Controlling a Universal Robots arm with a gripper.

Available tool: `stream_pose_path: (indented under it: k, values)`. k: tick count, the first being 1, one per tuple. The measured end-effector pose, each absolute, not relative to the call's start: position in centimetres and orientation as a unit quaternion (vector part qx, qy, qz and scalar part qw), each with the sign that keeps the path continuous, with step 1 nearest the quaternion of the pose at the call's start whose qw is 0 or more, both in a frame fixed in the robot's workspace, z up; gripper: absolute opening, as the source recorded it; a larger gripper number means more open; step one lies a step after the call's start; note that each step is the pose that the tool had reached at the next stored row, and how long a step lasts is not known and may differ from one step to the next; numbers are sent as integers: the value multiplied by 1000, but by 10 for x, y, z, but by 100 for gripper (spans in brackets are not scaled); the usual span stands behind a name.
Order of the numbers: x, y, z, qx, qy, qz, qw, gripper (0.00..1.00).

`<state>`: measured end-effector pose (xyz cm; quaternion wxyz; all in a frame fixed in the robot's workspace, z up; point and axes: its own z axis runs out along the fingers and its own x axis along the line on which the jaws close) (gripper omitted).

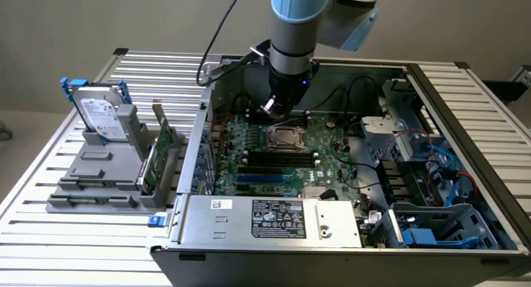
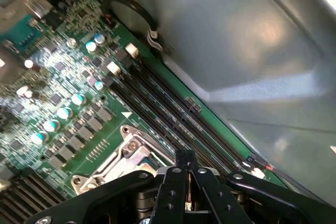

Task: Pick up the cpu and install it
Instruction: 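Install the first cpu locking lever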

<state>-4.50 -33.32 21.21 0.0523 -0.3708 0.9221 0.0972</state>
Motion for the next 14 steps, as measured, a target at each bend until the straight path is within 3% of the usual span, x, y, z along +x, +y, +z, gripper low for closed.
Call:
stream_pose_path:
  k: [14]
  values:
    - [-79, -334, 236, -370, 921, 104, 55, 11]
